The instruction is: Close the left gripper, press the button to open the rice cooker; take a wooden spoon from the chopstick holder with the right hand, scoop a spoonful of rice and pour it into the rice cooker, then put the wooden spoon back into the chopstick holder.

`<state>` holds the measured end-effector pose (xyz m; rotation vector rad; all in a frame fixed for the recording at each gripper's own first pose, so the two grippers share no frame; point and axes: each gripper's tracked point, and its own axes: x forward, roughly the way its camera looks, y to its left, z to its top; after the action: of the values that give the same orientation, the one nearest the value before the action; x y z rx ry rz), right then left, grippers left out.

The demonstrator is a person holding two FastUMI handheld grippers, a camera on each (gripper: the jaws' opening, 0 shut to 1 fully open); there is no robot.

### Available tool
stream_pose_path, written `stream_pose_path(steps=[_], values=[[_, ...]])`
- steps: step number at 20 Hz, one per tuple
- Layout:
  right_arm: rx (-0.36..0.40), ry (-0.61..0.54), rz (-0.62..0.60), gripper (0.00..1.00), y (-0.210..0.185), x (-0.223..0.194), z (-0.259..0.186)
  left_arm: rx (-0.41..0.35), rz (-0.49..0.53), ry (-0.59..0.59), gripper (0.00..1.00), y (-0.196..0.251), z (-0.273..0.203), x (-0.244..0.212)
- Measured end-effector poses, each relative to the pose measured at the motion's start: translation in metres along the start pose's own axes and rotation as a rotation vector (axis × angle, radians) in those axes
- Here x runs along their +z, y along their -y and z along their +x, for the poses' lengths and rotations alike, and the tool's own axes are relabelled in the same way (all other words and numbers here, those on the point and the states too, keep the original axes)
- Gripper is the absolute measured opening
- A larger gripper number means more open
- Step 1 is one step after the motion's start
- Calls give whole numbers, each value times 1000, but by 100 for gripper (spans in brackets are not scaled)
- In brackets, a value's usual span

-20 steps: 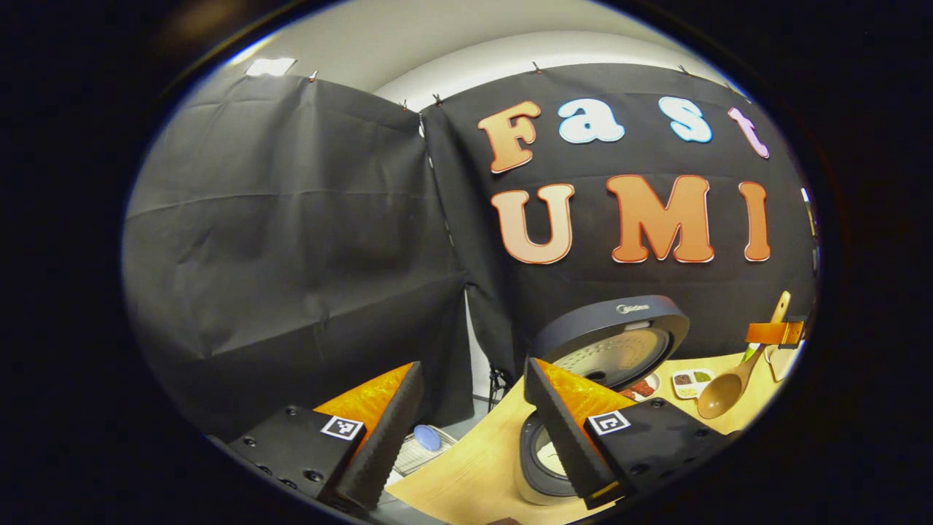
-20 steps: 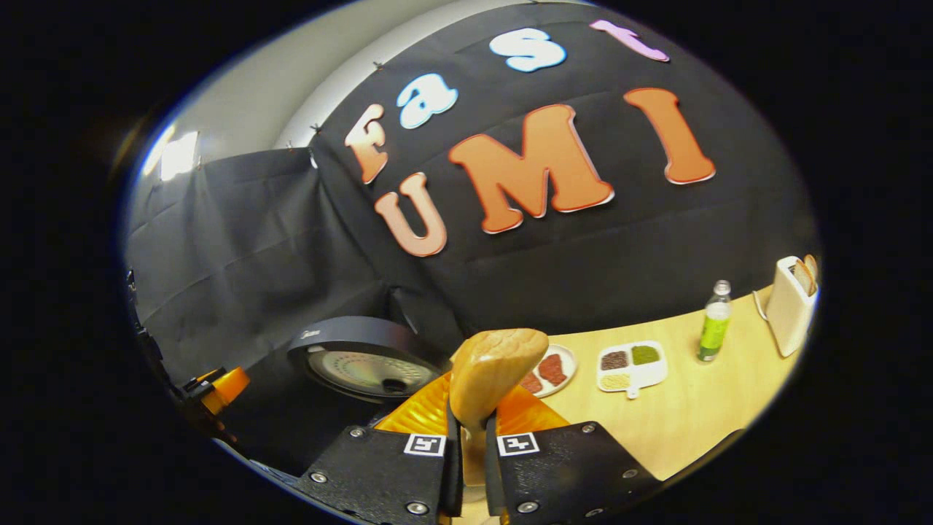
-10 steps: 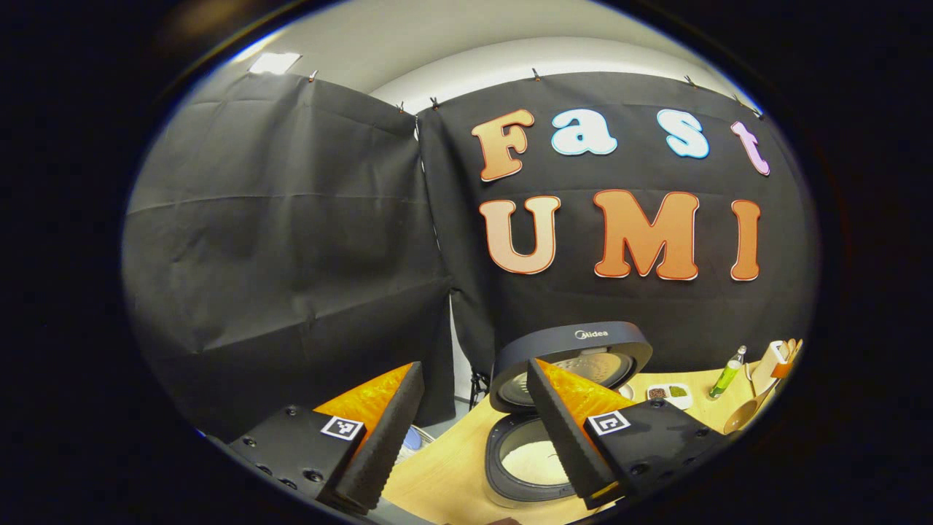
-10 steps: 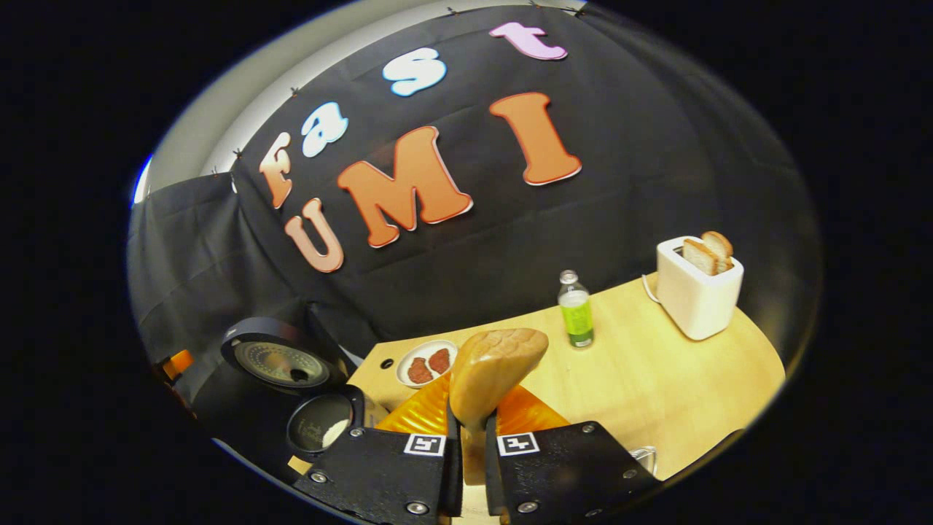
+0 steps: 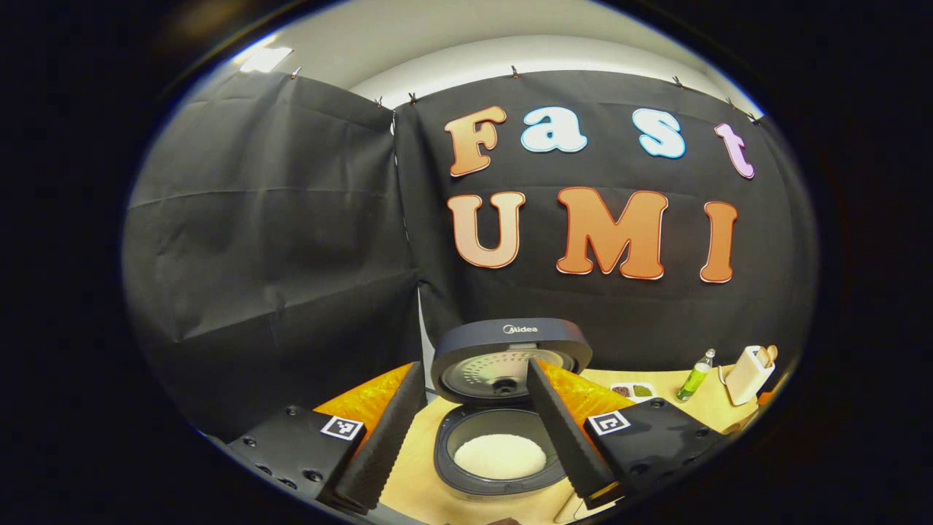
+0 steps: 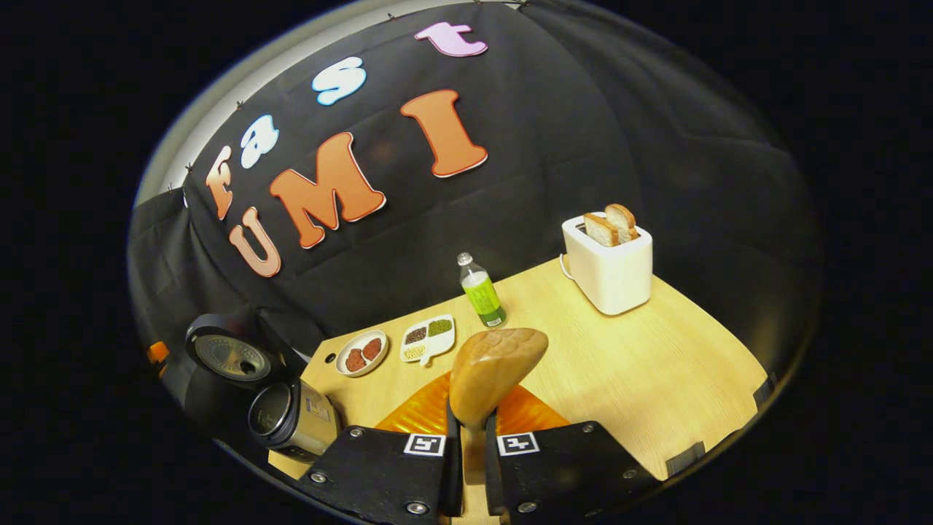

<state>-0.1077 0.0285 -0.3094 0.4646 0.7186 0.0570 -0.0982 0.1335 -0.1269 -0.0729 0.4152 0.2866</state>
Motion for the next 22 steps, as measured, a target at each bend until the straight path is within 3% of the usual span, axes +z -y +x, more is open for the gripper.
stream_pose_path(steps=[2,3,5,7,8,9,12,13,15,17,18,20,22], values=[[-33,-27,-8,12,17,-15,1,-15,-23,-20,87,9,-3,-6],[-42,-42,-6,12,23,-22,2,-15,-26,-27,100,9,-3,-8],[-56,-61,11,12,31,-32,5,-5,-25,-33,88,6,-6,-9],[-87,-83,20,12,39,-43,12,2,-31,-38,88,1,-5,-9],[-106,-106,27,12,44,-49,14,8,-40,-48,96,-1,-2,-9],[-118,-127,33,13,46,-56,15,10,-56,-59,88,-3,2,-10],[-152,-212,50,16,53,-76,15,-5,-134,-105,87,-6,15,-13],[-160,-247,58,19,57,-83,11,-10,-146,-120,92,-7,21,-14],[-181,-259,82,26,63,-78,11,-23,-148,-142,88,-5,38,-9],[-208,-278,106,33,72,-75,5,-40,-134,-157,92,0,53,-3],[-208,-283,120,27,74,-75,5,-53,-126,-164,93,3,62,4],[-214,-275,133,51,77,-69,0,-79,-104,-166,93,12,81,20],[-229,-252,125,60,83,-60,-6,-90,-84,-186,94,17,104,34]])
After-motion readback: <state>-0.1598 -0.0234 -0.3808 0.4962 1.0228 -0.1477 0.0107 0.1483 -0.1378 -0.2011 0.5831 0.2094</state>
